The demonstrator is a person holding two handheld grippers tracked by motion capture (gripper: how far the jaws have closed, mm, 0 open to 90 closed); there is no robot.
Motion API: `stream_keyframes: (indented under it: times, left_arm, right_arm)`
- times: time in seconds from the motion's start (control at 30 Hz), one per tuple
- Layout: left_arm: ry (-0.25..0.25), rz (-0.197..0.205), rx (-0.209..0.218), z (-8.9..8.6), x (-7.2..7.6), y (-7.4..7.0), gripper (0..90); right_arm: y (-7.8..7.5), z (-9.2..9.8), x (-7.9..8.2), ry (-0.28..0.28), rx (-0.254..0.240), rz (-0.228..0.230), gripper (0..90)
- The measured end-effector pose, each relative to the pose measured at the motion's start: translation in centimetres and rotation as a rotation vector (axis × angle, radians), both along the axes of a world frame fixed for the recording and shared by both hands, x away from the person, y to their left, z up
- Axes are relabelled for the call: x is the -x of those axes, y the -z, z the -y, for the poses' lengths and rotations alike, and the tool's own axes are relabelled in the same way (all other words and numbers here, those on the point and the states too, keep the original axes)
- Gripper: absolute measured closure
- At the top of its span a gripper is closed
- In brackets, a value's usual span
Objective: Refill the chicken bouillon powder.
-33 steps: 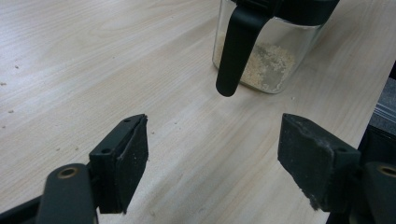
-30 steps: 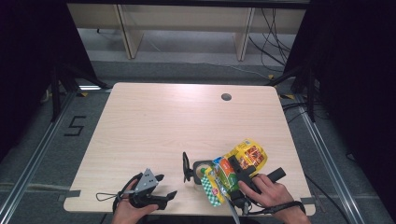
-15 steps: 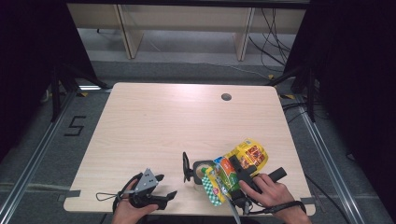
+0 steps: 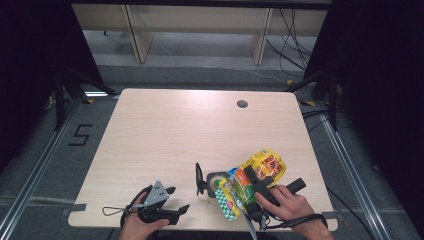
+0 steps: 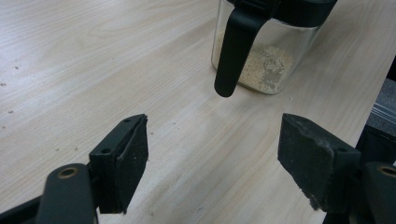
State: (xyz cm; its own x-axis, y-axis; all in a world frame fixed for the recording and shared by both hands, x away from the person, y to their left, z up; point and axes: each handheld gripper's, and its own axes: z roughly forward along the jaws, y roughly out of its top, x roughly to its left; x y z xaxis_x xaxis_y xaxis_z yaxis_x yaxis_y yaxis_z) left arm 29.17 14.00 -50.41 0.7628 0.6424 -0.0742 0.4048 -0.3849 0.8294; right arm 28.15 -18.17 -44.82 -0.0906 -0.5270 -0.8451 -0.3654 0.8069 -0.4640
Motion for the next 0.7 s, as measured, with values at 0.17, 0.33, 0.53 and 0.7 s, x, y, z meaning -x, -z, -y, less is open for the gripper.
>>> stream_keyframes:
  times: [0.17,0.33,0.53,0.7]
  left_arm:
    - [0.001,-0.001,0.006,0.02,-0.05,0.05,24.2]
    - [-0.002,0.001,0.001,0.0,-0.09,0.04,24.3]
    - [-0.015,-0.014,0.016,0.06,-0.14,0.1,24.2]
    - [-0.025,-0.02,0.037,0.18,-0.04,0.08,24.3]
  right_arm:
    - [0.15,-0.02,-0.11,-0.009,0.004,0.001,50.9]
    - [0.12,-0.06,-0.03,-0.008,0.005,0.003,50.9]
    - [0.13,-0.17,-0.16,-0.008,0.011,-0.007,51.3]
    - [0.04,-0.45,-0.17,0.003,0.02,-0.023,51.4]
